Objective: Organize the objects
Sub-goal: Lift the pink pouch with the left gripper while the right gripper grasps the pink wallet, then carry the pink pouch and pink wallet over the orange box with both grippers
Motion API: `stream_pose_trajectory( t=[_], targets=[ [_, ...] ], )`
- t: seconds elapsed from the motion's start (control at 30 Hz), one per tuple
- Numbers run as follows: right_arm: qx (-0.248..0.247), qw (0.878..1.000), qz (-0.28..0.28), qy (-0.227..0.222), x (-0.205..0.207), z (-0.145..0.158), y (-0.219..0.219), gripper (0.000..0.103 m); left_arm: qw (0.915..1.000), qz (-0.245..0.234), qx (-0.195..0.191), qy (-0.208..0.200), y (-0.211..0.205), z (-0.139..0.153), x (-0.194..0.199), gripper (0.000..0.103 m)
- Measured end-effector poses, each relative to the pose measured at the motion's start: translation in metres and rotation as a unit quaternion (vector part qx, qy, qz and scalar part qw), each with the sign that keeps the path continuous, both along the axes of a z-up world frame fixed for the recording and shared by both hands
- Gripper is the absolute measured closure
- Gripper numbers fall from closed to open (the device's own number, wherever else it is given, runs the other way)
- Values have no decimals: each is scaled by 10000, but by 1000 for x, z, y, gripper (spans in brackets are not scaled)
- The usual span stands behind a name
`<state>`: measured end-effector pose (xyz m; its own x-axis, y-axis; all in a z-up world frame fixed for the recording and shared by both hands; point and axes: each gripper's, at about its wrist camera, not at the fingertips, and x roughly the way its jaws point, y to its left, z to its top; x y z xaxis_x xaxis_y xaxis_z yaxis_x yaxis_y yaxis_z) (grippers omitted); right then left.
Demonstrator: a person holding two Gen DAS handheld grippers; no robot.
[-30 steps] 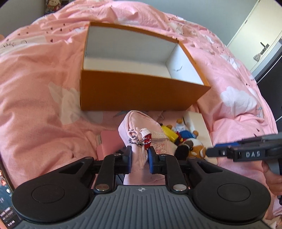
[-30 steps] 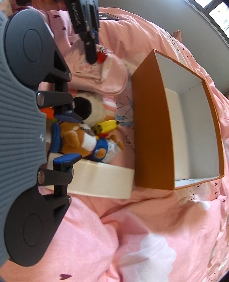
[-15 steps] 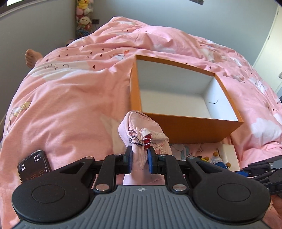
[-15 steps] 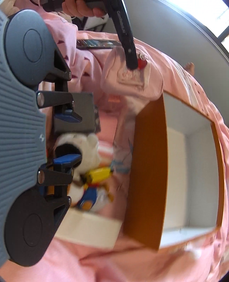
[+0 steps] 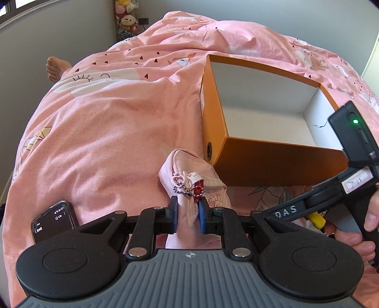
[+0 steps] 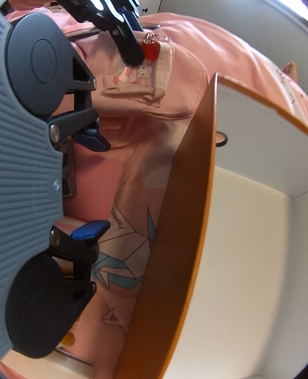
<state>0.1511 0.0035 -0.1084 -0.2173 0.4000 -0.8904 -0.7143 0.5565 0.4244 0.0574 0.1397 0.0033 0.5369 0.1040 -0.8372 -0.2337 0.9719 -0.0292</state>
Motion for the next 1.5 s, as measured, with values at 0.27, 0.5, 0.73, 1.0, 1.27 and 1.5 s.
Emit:
stream_pose_trajectory(
  t=[0.27,0.5,0.73,1.0,1.27,1.5],
  targets=[
    [-482,9981,-48,378,3,-23,25,14,10000,18,-66,55,5,-4,3,84],
    [-530,9986,20,87,-4,-24,22,22,10000,-13,-21,50,3,-6,2,84],
    [157,9987,-52,-485,-15,23,-10,33,9997,-133,132,-137,-8,4,-3,84],
    [1005,9840,-281,-1446,-26,97,-48,35,9962,-210,484,-693,-20,42,-17,84],
    [1557,9679,-620,-1876,-4,174,-82,35,9864,-637,344,-1474,-28,85,-9,84],
    [1811,9508,-1108,-2257,23,204,-110,35,9796,-1052,29,-1712,-41,91,46,84]
  ],
)
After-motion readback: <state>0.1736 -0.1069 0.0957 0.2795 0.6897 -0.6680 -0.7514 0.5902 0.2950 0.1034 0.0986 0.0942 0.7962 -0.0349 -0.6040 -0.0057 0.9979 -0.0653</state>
